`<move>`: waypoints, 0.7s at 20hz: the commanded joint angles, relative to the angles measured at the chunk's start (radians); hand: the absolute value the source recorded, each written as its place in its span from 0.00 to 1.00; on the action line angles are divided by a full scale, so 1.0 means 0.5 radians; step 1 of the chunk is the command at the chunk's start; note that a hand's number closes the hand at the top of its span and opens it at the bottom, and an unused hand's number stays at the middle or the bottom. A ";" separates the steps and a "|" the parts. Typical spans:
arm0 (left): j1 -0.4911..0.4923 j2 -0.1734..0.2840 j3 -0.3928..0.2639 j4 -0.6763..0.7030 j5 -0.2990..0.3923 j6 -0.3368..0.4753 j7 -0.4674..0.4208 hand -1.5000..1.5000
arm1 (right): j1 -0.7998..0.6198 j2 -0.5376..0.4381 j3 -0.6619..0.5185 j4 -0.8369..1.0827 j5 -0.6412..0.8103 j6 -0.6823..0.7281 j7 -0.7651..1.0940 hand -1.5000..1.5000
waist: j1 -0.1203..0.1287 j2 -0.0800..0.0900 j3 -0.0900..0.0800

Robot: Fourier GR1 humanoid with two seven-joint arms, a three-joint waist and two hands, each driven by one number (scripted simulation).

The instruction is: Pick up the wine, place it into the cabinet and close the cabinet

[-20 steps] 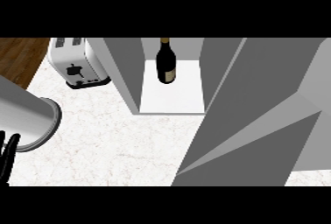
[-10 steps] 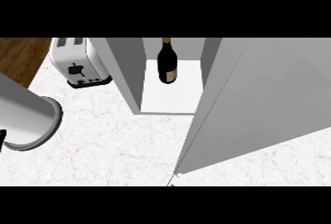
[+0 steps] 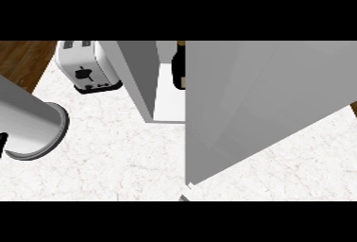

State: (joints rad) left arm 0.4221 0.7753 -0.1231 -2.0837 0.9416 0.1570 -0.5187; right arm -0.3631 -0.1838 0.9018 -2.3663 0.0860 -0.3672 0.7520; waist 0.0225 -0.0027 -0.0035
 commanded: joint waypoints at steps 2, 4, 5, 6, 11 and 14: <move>-0.042 -0.059 -0.056 -0.107 -0.028 0.095 0.066 0.00 | -0.472 0.349 -0.081 0.326 -0.163 -0.151 0.092 1.00 | 0.025 0.006 0.001; -0.169 -0.056 -0.028 -0.020 -0.002 0.121 0.118 0.00 | -0.588 0.350 -0.115 0.444 -0.263 -0.221 0.014 1.00 | 0.016 0.018 0.000; -0.070 -0.063 -0.031 0.014 -0.029 0.006 0.042 0.00 | -0.681 0.350 -0.159 0.488 -0.275 -0.246 0.043 1.00 | 0.051 0.011 -0.003; -0.109 -0.062 0.006 0.100 -0.001 -0.002 0.058 0.00 | -0.744 0.351 -0.198 0.536 -0.317 -0.276 0.015 1.00 | 0.048 0.016 -0.004; -0.139 -0.131 -0.092 0.012 -0.108 0.102 0.088 0.00 | -1.230 0.362 -0.474 1.054 -0.563 -0.339 -0.144 1.00 | 0.059 0.018 0.002; -0.233 -0.172 -0.071 0.193 -0.097 0.034 0.086 0.00 | -1.531 0.365 -0.613 1.274 -0.705 -0.391 -0.189 1.00 | 0.031 0.018 0.001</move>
State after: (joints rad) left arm 0.3451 0.7167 -0.1441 -2.0479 0.9130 0.1829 -0.4721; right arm -0.9566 -0.0219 0.6794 -1.8874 -0.1908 -0.5253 0.6964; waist 0.0425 0.0046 -0.0027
